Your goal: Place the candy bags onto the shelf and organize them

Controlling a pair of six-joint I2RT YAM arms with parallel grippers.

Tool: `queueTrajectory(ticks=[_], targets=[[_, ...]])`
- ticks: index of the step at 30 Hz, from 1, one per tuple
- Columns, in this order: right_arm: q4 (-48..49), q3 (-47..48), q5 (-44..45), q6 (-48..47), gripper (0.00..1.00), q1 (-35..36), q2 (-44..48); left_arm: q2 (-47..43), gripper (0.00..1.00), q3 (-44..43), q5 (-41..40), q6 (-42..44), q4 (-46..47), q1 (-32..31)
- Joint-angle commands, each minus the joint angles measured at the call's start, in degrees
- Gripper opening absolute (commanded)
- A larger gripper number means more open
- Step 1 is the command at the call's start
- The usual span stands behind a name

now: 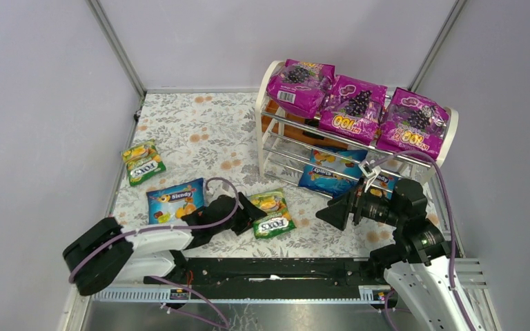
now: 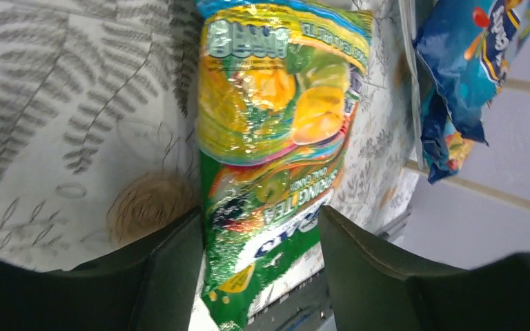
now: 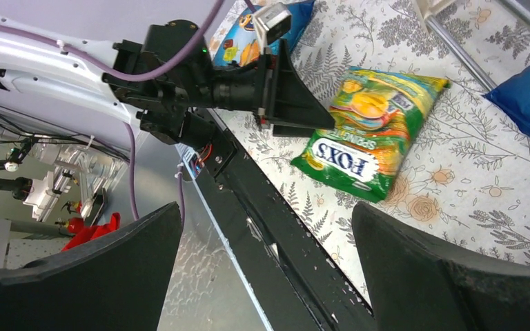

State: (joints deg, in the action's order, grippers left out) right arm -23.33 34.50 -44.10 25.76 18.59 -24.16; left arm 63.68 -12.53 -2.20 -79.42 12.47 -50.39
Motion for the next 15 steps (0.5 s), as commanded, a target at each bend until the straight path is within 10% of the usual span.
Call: queueTrajectory(ticks=[1, 8, 15], targets=[[2.0, 3.1, 0.1, 0.2, 1.0, 0.0, 1.5, 8.8, 0.59, -2.2, -9.8, -2.8, -0.6, -1.2], [0.1, 7.0, 0.7, 0.5, 1.0, 0.0, 4.5, 7.2, 0.03, -3.6, -11.1, 2.8, 1.5, -1.3], [-2.2, 12.0, 5.7, -1.3, 1.0, 0.0, 7.5, -3.0, 0.0, -3.3, -2.7, 12.6, 5.9, -1.7]])
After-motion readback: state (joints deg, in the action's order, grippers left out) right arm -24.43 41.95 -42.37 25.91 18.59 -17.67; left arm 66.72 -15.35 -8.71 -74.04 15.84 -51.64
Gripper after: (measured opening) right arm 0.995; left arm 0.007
